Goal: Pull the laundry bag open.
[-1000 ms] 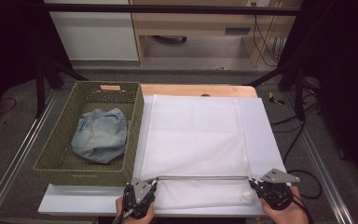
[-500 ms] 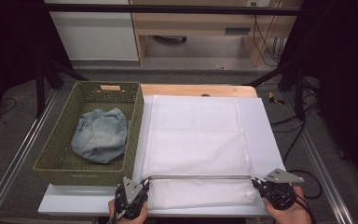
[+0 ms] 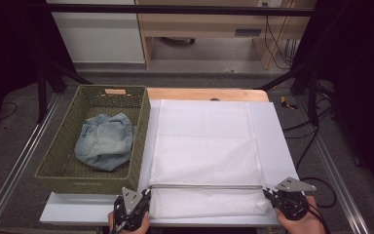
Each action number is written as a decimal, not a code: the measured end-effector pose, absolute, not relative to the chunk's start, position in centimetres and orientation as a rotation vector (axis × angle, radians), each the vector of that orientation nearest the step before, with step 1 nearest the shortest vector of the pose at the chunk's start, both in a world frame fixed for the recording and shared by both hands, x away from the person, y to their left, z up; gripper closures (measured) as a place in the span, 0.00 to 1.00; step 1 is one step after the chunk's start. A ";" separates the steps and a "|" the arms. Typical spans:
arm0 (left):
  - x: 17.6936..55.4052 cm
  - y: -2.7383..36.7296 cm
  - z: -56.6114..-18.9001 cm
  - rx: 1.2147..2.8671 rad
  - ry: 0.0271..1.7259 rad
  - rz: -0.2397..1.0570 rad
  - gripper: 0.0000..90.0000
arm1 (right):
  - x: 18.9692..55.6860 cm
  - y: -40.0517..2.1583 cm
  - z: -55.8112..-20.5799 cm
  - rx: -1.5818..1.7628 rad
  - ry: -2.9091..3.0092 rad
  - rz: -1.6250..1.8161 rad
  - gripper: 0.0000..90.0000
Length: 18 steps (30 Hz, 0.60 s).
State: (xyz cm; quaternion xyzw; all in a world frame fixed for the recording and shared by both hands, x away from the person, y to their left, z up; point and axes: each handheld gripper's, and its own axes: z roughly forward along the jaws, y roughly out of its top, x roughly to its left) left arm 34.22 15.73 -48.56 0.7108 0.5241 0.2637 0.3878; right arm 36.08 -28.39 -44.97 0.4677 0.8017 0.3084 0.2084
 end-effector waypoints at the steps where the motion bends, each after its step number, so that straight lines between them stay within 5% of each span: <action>1: 34.2 15.8 -48.6 1.802 1.341 0.676 0.90 | 36.1 -28.4 -45.0 1.303 2.231 0.857 0.98; 18: 34.3 16.3 -48.9 1.812 1.348 0.671 0.90 | 36.3 -28.0 -45.8 1.314 2.259 0.871 0.97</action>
